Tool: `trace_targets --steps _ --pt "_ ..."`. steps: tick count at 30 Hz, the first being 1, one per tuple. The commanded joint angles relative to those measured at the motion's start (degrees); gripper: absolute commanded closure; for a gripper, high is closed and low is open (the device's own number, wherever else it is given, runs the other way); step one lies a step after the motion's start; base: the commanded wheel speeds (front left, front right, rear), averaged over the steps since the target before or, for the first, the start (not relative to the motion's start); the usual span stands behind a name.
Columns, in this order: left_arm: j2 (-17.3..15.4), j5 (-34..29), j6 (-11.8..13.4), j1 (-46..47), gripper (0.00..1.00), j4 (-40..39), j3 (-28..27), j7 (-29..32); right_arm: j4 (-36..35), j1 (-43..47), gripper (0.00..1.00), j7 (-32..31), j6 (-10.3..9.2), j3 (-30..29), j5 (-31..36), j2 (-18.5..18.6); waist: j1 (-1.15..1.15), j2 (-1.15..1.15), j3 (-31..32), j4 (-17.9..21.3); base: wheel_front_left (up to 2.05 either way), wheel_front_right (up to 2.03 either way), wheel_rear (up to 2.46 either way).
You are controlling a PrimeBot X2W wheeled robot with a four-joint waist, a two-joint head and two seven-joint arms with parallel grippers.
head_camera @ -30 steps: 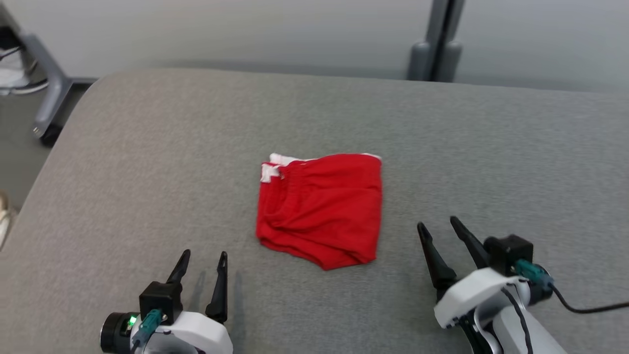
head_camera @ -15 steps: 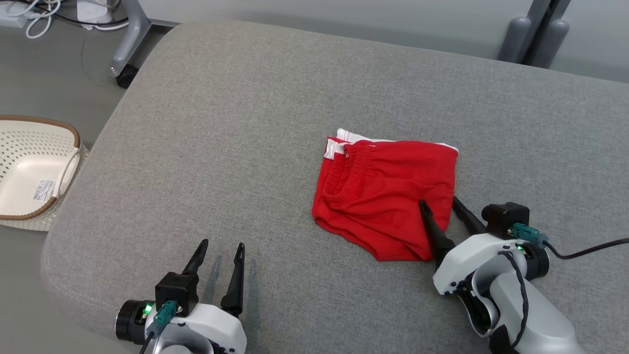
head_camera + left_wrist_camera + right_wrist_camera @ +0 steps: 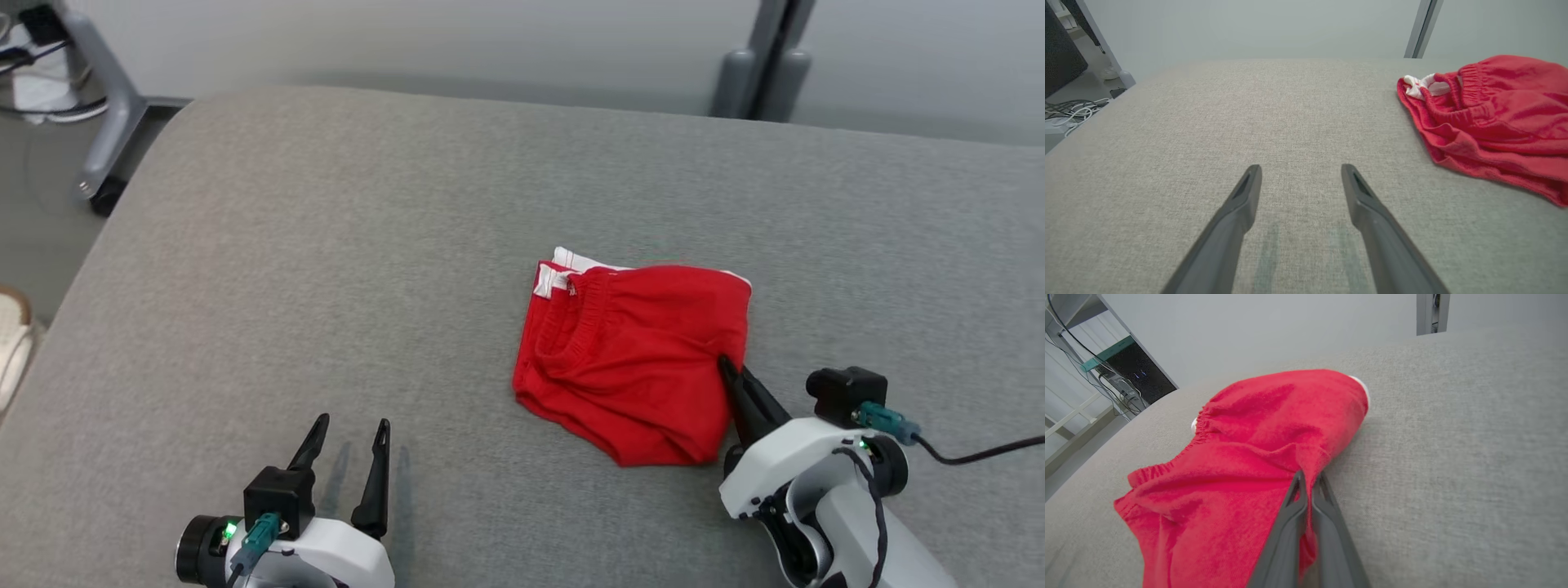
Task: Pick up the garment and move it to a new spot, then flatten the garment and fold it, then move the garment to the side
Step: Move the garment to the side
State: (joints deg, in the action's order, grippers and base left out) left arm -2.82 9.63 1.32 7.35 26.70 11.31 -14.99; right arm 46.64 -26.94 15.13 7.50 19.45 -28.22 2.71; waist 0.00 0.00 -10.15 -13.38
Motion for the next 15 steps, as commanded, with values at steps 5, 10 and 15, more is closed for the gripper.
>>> trace_targets --steps 5,10,15 --pt "-0.2 -0.57 -0.72 -0.66 0.0 0.02 -0.35 -0.25 -1.26 3.87 1.0 -0.03 -0.02 0.21 -0.17 0.43 0.0 0.0 3.96 13.31 0.0 0.0 0.0" --pt "-0.23 -0.4 -0.94 -0.71 0.0 0.32 -0.45 -0.25 -2.19 5.69 1.0 -0.03 -0.02 0.76 -0.15 0.4 0.0 0.0 4.23 21.83 0.0 0.0 0.0" --pt "-0.21 -0.46 -1.08 -0.63 0.0 0.61 -0.71 -0.25 -2.99 6.6 1.0 -0.03 -0.02 2.28 0.4 0.42 0.0 0.0 3.89 29.7 0.0 0.0 0.0"
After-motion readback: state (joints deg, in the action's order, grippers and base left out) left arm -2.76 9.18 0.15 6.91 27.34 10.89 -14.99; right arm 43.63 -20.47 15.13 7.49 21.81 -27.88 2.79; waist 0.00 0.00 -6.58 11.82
